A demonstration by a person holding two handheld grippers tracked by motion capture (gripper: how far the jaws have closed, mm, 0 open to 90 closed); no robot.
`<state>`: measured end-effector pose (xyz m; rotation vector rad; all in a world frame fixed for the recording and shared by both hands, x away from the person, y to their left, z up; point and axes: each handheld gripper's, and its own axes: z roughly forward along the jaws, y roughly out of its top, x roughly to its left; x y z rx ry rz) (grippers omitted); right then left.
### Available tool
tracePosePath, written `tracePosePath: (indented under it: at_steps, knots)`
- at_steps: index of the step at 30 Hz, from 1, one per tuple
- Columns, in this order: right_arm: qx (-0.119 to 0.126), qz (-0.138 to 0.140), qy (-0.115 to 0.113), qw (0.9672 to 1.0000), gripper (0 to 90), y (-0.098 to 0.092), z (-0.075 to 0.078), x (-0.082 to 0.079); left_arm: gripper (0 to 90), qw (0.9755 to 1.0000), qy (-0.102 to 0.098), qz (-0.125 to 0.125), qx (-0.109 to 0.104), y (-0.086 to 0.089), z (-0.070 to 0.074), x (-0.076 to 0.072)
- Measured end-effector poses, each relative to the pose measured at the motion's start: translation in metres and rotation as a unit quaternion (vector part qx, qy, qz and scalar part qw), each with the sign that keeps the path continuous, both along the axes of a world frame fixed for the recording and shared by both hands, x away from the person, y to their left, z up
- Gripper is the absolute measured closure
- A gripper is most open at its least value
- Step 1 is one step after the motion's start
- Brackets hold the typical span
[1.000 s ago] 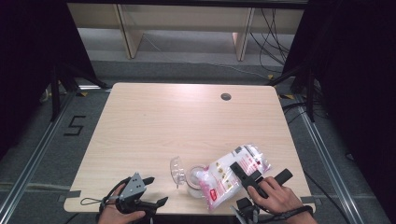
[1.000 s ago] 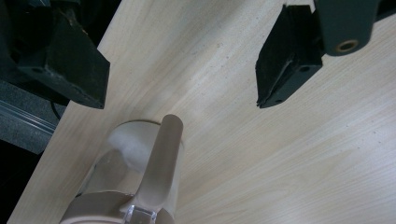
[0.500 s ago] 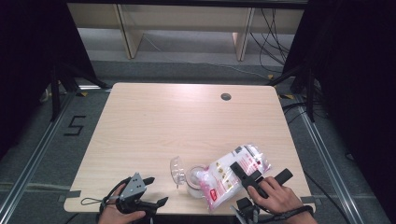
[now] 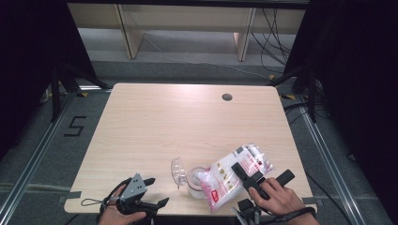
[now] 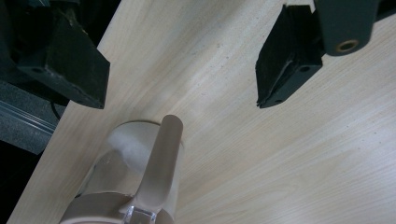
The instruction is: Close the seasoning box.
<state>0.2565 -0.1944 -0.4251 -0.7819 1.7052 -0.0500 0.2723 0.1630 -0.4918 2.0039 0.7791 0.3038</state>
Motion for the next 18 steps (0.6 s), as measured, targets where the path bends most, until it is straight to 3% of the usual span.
tracePosePath:
  at_steps: [7,18]
  knots:
    - [-0.01,-0.002,-0.006,0.9999,67.2,0.0004,0.0021,-0.0017,17.4,1.0,-0.001,-0.001,0.001,0.0002,0.0001,-0.0001]
    - [-0.006,-0.002,-0.008,1.0,67.3,0.0001,0.0027,-0.0025,17.4,1.0,-0.001,-0.001,0.001,0.0002,0.0001,0.0]
